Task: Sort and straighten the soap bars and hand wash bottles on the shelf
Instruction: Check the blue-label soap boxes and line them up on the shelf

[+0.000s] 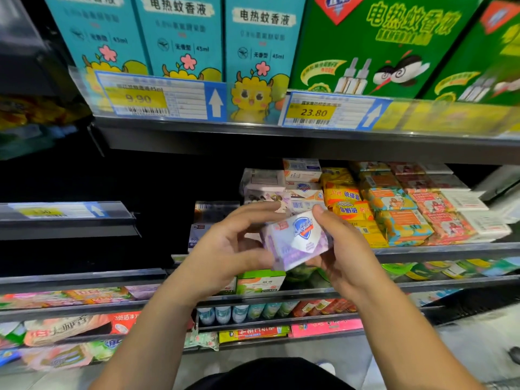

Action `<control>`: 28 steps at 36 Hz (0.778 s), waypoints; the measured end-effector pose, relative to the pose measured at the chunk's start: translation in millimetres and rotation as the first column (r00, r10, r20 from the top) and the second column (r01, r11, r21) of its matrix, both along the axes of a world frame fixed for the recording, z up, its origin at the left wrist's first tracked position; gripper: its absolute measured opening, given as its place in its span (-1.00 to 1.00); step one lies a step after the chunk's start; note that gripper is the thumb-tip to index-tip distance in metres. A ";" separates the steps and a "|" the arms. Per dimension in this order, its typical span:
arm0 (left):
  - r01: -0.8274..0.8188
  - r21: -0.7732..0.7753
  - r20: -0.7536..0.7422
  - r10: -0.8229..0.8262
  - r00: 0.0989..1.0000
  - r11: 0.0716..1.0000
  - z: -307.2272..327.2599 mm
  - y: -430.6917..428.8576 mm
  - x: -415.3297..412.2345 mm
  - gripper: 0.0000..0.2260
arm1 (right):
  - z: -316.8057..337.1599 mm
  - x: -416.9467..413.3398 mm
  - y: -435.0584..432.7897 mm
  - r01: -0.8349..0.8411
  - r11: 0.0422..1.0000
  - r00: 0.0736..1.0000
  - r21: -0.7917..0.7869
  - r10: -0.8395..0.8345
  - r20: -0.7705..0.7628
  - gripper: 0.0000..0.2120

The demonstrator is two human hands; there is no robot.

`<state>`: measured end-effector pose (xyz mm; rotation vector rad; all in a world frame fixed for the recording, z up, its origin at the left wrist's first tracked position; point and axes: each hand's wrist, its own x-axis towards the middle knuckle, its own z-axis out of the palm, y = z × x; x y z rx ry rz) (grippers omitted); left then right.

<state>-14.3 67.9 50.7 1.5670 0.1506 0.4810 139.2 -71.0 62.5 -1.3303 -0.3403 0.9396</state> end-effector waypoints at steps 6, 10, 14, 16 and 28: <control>-0.049 0.304 0.019 0.045 0.999 0.951 -10.2 -2.7 3.8 -0.51 | 3.4 4.1 -7.1 -0.050 0.997 0.995 0.050 0.055 -0.087 -0.78; -0.173 0.171 0.012 0.174 0.985 0.970 -16.7 -0.5 10.9 -0.45 | 7.9 7.5 -10.5 -0.242 0.961 0.961 0.134 0.257 -0.105 -0.70; -0.232 0.016 0.049 0.231 0.972 0.972 -12.1 -0.7 8.5 -0.54 | 3.0 9.1 -13.8 -0.328 0.945 0.939 0.003 0.326 0.109 -0.48; -0.255 -0.074 0.053 0.259 0.964 0.964 -6.1 -4.8 9.5 -0.62 | -0.2 5.8 -11.0 -0.275 0.959 0.929 -0.063 0.282 0.241 -0.54; -0.001 0.046 -0.073 0.005 0.997 0.999 -11.2 -0.1 4.0 -0.27 | 1.4 4.0 -3.5 -0.011 0.990 0.983 0.143 -0.016 0.182 -0.69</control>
